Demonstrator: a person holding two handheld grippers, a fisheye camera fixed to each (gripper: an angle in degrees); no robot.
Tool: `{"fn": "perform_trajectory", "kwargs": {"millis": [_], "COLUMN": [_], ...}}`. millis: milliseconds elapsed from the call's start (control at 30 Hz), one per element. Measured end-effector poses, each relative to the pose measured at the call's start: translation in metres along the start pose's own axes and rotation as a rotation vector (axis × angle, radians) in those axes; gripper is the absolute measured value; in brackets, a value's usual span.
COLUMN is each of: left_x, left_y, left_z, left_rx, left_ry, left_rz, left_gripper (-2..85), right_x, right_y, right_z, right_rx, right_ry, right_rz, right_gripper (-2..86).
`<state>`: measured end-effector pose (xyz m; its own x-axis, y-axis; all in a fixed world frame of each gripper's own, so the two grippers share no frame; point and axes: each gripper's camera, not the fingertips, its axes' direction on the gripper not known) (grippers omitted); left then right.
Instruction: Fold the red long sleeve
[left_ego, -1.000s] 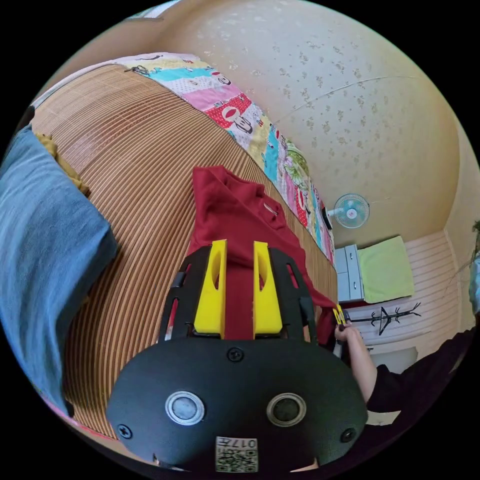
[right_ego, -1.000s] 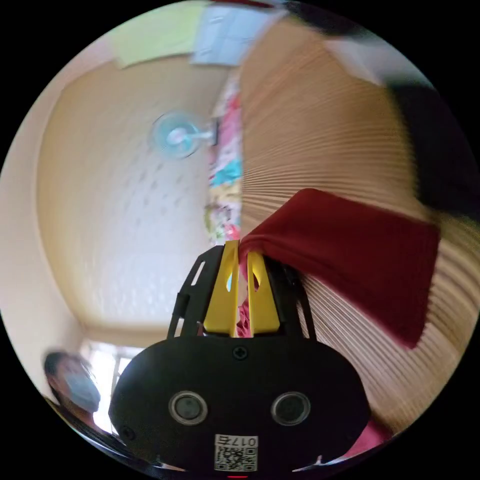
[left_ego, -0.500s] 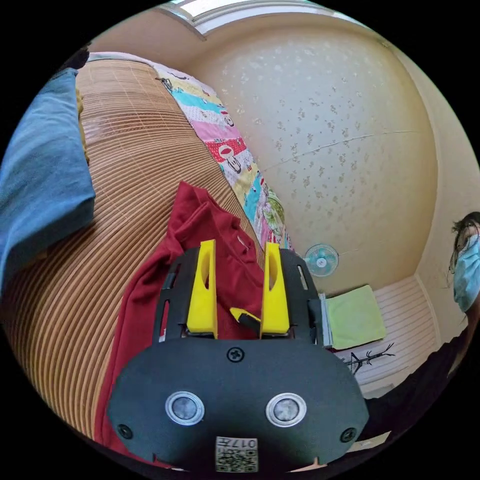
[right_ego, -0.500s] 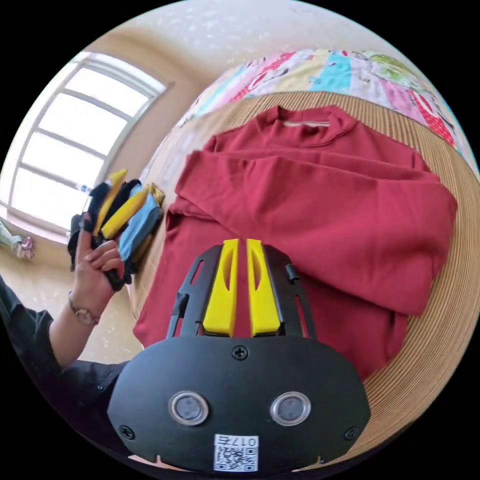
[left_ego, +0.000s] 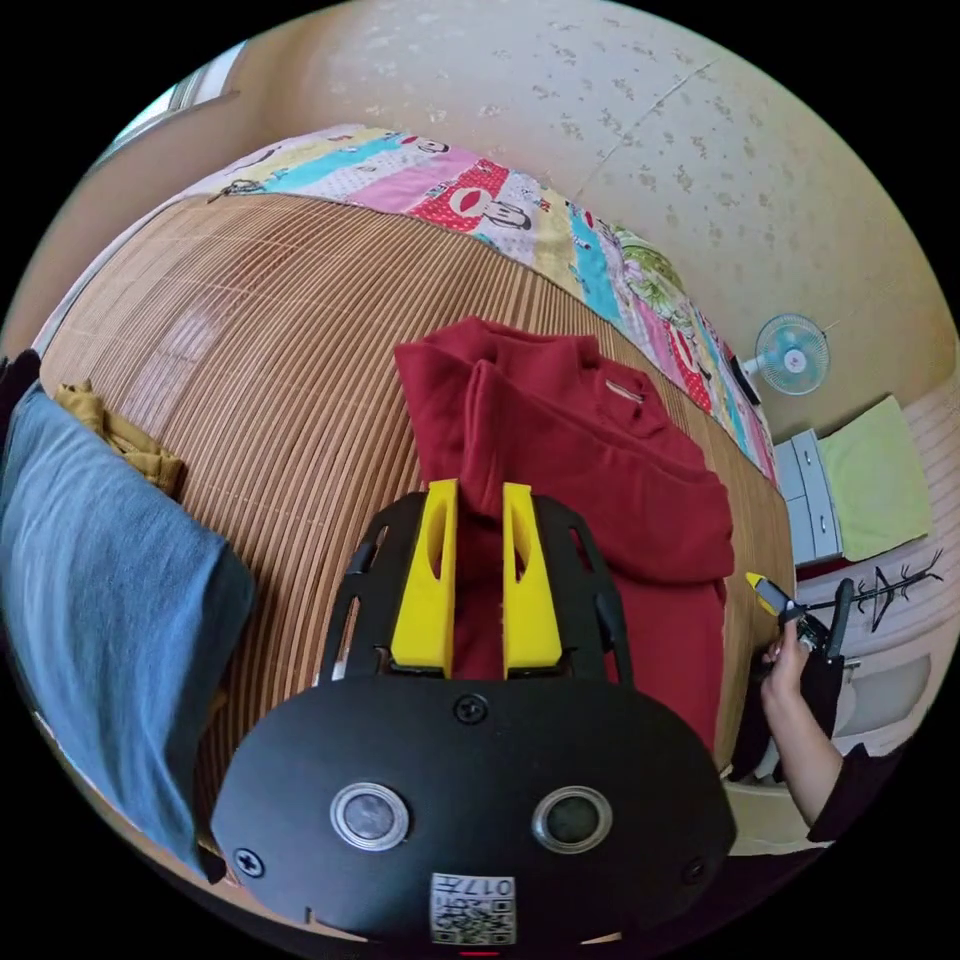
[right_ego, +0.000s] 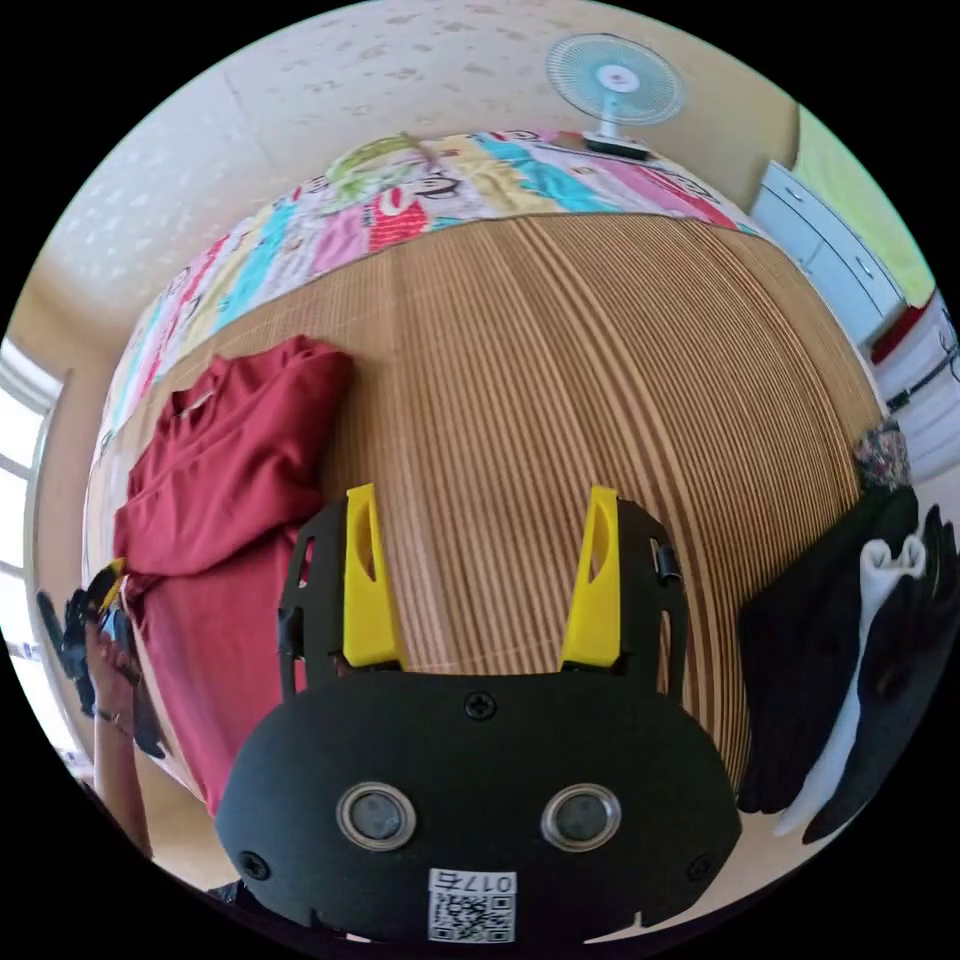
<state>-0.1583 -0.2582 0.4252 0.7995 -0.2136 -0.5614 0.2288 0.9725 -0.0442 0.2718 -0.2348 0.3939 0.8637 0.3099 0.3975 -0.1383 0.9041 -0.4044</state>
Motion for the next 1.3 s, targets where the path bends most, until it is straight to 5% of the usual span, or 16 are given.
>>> {"fn": "perform_trajectory", "kwargs": {"millis": [233,1300], "left_x": [-0.022,0.001], "left_y": [0.048,0.088], "left_z": [-0.010,-0.003], "left_rx": [0.024,0.016], "left_ry": [0.027,0.114], "left_rz": [-0.119,-0.112], "left_gripper": [6.5,5.2], "right_x": [-0.012,-0.004], "right_y": [0.056,0.110], "right_z": [0.021,0.024], "right_rx": [0.181,0.167], "right_ry": [0.098,0.113], "right_rz": [-0.061,-0.061], "right_gripper": [22.8,22.4]}}
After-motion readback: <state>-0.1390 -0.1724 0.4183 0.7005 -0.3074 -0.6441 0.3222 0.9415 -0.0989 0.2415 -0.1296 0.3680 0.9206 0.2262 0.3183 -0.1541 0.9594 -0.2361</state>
